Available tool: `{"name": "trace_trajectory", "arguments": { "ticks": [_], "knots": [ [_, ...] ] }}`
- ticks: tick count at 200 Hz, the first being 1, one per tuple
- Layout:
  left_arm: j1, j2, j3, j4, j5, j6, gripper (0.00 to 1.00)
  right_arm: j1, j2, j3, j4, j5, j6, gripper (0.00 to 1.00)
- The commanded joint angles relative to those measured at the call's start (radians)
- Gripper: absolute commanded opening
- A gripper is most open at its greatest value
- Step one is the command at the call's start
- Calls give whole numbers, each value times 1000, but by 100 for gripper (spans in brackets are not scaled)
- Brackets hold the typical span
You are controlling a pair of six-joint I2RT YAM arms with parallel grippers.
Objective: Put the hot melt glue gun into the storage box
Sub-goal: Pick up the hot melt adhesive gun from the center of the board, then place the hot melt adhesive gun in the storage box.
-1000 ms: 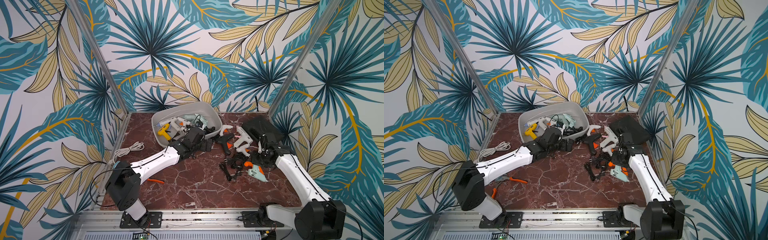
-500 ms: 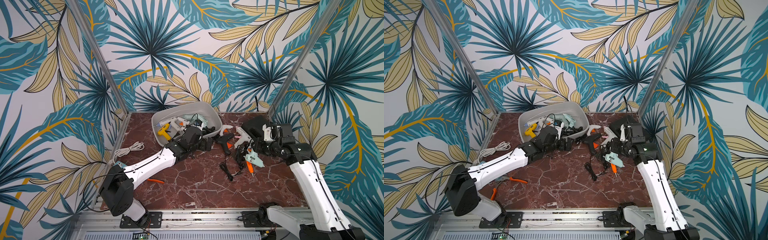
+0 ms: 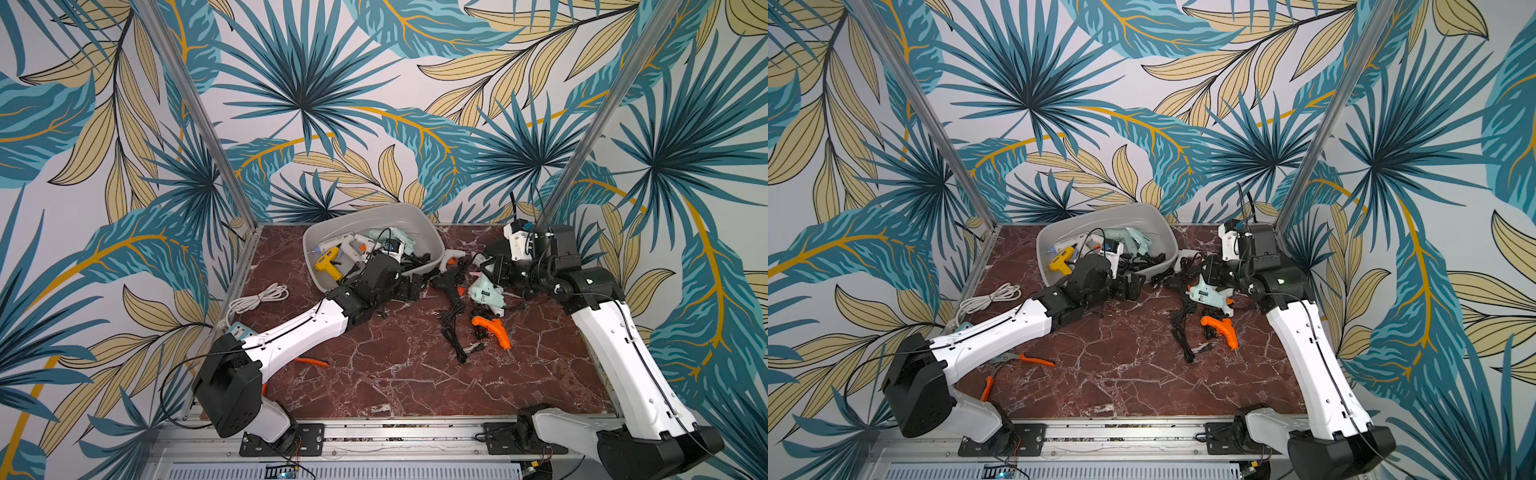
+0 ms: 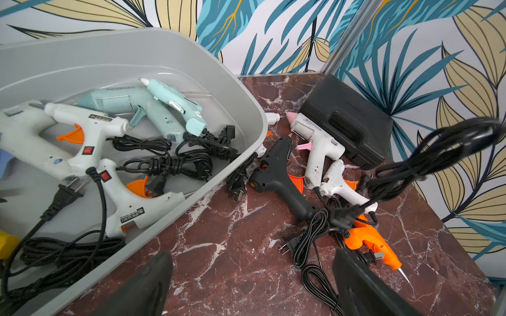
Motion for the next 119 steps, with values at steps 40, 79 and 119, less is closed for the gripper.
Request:
{"name": "trace_trajectory", "arguments": {
  "ticks": [40, 79, 119],
  "knots": [
    [8, -84, -39, 68, 203, 4, 91, 154, 141, 34, 42, 232, 59, 0],
    [8, -98, -38, 76, 507, 16, 80, 237, 250, 100, 81, 277, 98, 0],
    [-10, -68, 5, -3, 567, 63, 81, 300, 334, 202, 106, 278, 125, 0]
  ]
}}
